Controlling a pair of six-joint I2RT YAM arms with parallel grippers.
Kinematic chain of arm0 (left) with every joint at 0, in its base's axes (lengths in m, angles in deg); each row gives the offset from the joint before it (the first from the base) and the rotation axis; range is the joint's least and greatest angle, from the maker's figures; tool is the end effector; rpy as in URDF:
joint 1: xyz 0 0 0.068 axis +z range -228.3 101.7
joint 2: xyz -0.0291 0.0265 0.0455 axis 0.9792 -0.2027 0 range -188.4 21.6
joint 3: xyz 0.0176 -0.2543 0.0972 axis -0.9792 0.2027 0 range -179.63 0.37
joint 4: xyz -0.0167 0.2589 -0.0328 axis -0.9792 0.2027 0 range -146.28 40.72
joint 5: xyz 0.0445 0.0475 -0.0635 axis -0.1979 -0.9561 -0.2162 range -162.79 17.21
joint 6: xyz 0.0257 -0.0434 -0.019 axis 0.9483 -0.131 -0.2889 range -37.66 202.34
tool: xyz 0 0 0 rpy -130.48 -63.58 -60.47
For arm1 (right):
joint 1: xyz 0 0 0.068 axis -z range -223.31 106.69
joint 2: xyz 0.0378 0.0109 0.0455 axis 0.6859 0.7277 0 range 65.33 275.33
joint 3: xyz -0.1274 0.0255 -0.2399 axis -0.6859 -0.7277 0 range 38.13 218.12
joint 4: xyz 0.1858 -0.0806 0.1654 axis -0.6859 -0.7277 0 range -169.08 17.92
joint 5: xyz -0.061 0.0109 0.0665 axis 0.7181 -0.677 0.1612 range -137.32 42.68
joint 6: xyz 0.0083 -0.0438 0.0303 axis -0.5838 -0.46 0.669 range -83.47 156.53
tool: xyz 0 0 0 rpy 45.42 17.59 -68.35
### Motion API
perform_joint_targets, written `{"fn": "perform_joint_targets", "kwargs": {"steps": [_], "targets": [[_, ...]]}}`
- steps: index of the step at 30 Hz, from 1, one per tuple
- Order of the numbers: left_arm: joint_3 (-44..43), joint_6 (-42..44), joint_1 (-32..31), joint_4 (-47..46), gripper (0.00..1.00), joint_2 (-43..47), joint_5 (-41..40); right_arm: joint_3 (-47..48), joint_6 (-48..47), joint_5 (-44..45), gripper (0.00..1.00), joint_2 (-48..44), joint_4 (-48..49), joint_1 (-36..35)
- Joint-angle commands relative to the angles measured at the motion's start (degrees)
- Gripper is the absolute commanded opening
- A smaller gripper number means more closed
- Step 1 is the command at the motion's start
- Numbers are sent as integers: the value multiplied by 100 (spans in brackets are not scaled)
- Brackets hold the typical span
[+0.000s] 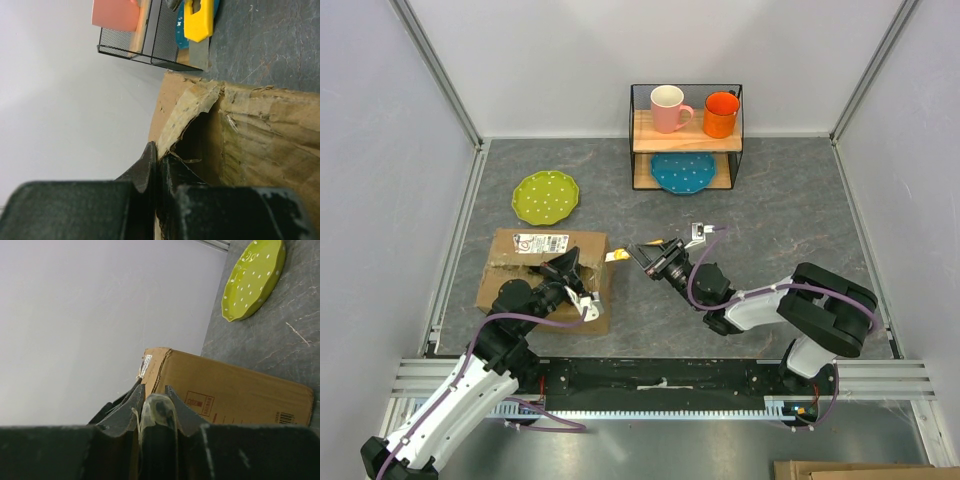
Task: Unpack the express box
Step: Cut the express box at the center of the board.
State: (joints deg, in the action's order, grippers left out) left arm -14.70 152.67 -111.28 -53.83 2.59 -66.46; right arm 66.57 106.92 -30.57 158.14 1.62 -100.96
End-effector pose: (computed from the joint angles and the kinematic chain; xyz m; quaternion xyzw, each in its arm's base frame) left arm 0.1050 -0.0728 0.2303 0.6065 0.4330 0.1741 0.6437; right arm 0.1691 0.2477 0.1997 0.1814 0.6241 0.6367 0.4151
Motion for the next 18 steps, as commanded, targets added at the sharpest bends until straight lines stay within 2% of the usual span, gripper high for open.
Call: {"fn": "perform_joint_targets", "kwargs": {"steps": [1, 18], "targets": [[-163, -625, -8, 132, 2, 64, 97, -137, 106, 144, 0, -238, 2694, -27], [-233, -634, -8, 325, 2, 134, 158, 143, 449, 294, 0, 17, 2694, -27]]}}
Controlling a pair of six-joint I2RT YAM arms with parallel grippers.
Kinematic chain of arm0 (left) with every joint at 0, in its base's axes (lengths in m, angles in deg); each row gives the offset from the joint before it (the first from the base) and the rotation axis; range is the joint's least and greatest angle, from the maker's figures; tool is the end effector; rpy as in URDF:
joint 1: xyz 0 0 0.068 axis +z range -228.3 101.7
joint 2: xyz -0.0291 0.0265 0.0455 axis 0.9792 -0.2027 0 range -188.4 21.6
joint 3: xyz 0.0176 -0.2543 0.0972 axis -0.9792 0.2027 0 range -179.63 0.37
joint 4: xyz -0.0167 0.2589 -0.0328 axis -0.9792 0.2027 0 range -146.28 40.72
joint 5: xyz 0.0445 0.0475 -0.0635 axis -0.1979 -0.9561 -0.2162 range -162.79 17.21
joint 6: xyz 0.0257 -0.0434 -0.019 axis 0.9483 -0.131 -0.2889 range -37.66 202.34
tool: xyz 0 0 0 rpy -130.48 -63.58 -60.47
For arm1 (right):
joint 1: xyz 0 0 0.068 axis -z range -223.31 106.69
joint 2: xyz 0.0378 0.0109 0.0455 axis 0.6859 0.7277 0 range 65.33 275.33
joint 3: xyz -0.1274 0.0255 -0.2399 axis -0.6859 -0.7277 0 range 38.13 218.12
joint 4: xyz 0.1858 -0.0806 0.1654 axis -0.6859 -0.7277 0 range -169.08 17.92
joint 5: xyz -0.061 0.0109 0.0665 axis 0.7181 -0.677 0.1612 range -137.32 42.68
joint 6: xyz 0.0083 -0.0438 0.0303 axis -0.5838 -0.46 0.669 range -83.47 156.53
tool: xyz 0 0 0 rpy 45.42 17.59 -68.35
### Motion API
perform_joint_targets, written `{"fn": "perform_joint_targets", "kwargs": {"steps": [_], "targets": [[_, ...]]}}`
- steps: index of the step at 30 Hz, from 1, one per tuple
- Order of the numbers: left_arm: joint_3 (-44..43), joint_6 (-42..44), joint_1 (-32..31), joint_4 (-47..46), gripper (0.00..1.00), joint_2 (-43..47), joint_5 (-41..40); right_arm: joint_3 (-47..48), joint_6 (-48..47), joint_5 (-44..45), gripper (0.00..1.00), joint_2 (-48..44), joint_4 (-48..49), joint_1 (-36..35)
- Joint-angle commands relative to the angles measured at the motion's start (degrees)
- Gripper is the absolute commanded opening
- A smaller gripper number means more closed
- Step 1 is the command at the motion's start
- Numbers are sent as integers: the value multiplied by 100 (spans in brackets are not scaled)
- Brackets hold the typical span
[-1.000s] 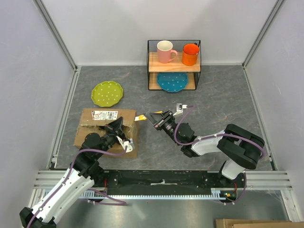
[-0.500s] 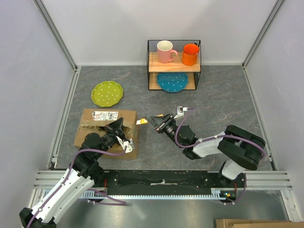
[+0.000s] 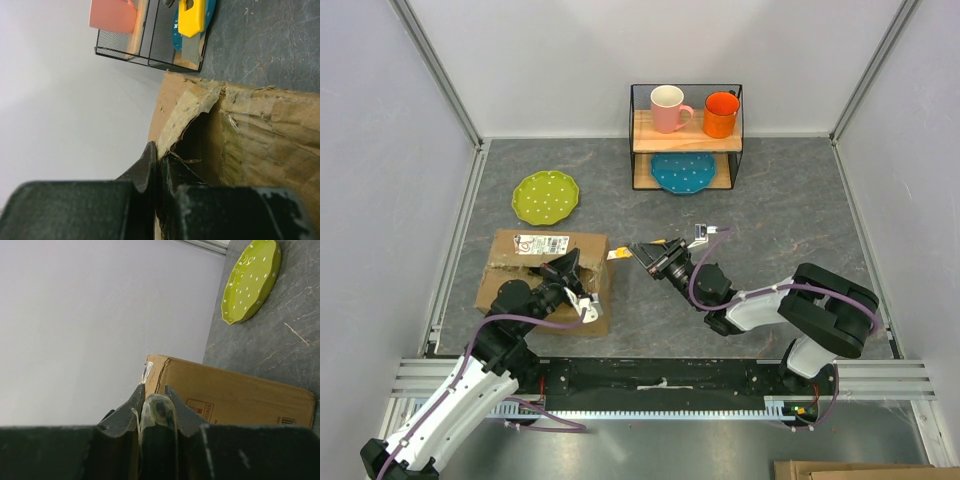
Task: Unpack the express box
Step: Cut the express box at the center of the board.
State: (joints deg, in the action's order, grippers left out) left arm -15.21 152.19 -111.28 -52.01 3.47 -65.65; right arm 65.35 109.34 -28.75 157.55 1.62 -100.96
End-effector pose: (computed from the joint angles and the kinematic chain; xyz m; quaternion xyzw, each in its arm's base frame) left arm 0.1025 -0.0719 0.2317 0.6093 0.4334 0.1653 0.6432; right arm 0.1674 0.2428 0.1969 0.2062 0.6211 0.6359 0.4091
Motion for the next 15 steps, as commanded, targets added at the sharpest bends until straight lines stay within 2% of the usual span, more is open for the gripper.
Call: {"fn": "perform_joint_targets", "kwargs": {"steps": [1, 15], "targets": [[-183, -586, -8, 144, 2, 55, 86, 292, 215, 112, 0, 94, 2694, -27], [-183, -577, -8, 232, 2, 117, 51, 459, 347, 15, 0, 366, 2694, -27]]}}
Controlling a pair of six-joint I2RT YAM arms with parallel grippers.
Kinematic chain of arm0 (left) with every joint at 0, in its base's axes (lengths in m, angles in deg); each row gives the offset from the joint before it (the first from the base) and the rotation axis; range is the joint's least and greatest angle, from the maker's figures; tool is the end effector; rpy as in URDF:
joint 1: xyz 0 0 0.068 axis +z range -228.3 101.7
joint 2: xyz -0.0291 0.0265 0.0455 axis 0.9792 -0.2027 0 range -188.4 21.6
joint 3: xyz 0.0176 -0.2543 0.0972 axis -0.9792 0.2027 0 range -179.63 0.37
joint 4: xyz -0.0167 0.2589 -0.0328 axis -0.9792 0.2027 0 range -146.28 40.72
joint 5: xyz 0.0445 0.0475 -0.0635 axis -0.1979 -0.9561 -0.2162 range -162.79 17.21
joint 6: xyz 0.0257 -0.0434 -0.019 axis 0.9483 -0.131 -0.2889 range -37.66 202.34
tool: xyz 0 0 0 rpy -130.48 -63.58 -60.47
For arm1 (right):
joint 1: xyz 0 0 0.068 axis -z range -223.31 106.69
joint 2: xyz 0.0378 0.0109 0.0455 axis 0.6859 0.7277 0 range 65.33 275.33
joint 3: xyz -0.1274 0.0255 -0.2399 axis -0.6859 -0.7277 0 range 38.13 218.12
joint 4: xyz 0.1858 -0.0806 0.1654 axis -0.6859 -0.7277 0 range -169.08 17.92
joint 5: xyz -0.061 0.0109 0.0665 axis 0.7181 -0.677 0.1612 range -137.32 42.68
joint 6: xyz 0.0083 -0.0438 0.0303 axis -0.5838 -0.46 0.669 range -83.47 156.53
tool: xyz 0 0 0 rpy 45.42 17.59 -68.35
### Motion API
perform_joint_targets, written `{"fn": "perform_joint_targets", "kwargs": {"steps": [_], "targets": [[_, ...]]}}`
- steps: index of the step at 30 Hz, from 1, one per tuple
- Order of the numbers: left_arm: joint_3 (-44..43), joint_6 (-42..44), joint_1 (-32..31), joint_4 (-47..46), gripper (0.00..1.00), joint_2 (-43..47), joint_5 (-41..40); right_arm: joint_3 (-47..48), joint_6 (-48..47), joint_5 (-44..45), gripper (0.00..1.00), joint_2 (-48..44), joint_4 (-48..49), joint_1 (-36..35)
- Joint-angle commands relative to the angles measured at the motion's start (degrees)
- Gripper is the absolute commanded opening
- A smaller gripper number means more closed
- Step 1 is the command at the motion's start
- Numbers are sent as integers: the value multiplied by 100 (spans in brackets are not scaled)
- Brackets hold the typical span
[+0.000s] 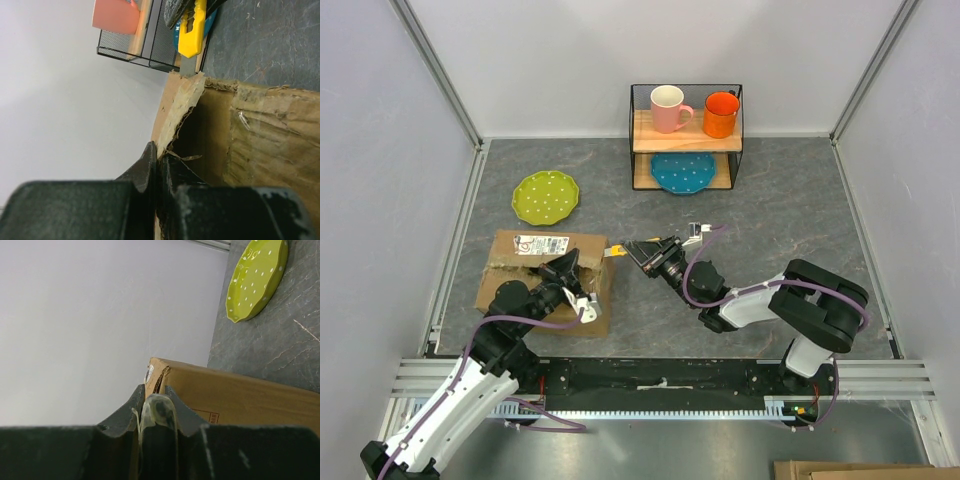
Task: Unpack the express box
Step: Cut the express box at the center of the board.
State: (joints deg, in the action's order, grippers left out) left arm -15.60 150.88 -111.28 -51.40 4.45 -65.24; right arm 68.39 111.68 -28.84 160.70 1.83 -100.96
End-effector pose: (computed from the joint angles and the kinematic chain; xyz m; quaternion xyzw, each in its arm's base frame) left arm 0.1003 -0.0707 0.2347 0.6024 0.4353 0.1571 0.6503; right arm 0.1748 0.2548 0.1958 0.2182 0.6163 0.6449 0.3958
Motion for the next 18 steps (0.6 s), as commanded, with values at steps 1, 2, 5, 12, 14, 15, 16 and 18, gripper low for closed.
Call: {"fn": "perform_joint_targets", "kwargs": {"steps": [1, 2, 5, 12, 14, 15, 16, 18], "targets": [[-144, -446, -8, 179, 2, 18, 18, 138, 122, 24, 0, 43, 2673, -27], [-144, -446, -8, 171, 2, 27, 27, 103, 96, 24, 0, 8, 2673, -27], [-144, -464, -8, 179, 2, 18, 62, 77, 70, 33, 0, -36, 2673, -27], [-196, -385, -8, 179, 2, -52, 62, 120, 236, -362, 0, -36, 2673, -45], [-223, -323, -8, 136, 2, -104, 36, 68, 359, -503, 0, -54, 2673, -45], [-249, -306, -8, 92, 2, -166, -8, 50, 412, -712, 0, -71, 2664, -45], [-275, -323, -8, 48, 2, -201, -43, 41, 525, -810, 0, -80, 2629, -45], [-398, -340, -8, -119, 2, -367, -157, 41, 632, -1090, 0, -150, 2480, -62]]}}
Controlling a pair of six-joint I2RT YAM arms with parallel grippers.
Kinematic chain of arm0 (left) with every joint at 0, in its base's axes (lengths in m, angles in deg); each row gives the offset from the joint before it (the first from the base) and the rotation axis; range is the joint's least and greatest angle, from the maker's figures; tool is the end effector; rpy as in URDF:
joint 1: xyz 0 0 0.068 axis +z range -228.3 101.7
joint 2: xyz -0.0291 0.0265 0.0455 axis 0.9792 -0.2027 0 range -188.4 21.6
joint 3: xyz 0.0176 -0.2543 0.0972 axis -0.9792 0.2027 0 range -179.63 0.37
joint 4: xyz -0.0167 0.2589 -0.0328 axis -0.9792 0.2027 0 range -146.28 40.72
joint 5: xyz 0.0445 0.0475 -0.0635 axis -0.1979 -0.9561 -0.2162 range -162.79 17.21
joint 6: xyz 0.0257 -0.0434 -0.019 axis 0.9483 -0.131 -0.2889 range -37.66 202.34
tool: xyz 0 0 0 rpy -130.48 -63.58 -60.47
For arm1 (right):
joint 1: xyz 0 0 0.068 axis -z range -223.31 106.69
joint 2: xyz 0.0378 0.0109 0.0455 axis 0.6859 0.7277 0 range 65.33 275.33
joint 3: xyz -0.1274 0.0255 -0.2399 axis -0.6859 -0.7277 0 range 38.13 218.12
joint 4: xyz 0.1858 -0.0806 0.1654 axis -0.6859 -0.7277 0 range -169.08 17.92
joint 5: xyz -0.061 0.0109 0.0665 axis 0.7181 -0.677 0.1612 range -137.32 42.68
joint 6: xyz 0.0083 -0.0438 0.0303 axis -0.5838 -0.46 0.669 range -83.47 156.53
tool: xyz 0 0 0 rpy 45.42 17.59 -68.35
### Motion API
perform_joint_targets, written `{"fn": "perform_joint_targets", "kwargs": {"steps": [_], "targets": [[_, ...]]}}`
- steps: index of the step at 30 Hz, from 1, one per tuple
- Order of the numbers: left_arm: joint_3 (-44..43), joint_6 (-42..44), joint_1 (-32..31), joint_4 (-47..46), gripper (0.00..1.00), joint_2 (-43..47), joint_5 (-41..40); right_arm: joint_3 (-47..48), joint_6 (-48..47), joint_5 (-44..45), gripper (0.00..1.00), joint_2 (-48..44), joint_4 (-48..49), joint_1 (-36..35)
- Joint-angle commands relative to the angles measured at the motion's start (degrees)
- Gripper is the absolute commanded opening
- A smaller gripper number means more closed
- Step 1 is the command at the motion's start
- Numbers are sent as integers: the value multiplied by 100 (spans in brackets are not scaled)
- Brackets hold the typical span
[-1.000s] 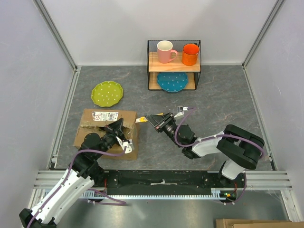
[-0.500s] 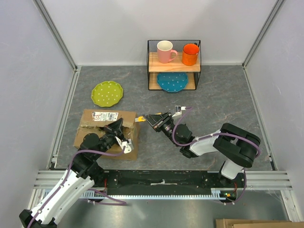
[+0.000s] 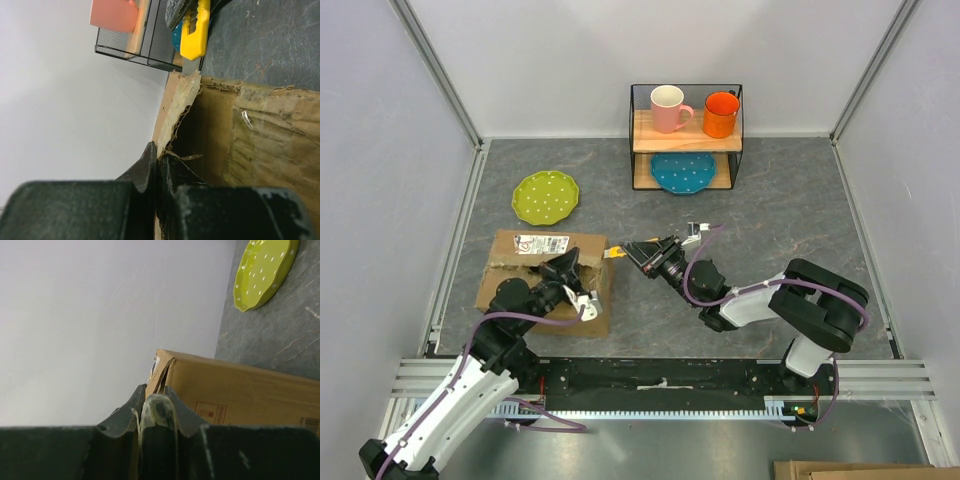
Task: Unpack the express box
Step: Cut the express box at the center of the board, then place the knife at the center of the board.
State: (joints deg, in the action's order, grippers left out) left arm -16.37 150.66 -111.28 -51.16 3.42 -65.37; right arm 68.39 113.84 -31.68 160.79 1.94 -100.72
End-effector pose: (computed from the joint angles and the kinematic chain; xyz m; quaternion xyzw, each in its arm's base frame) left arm 0.1017 -0.0715 0.2372 0.6033 0.4391 0.1555 0.6474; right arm 0.1748 0.2555 0.1956 0.2132 0.6170 0.6603 0.3713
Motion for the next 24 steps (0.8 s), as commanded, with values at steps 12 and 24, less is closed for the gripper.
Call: {"fn": "perform_joint_targets", "kwargs": {"steps": [12, 24], "targets": [[-911, -275, -8, -258, 2, -547, -505, -11, -103, -1204, 0, -1328, 61, -368], [-2281, -432, 1, 1016, 2, -977, 4, 314, -2396, 332, 0, -3507, -5123, 194]]}}
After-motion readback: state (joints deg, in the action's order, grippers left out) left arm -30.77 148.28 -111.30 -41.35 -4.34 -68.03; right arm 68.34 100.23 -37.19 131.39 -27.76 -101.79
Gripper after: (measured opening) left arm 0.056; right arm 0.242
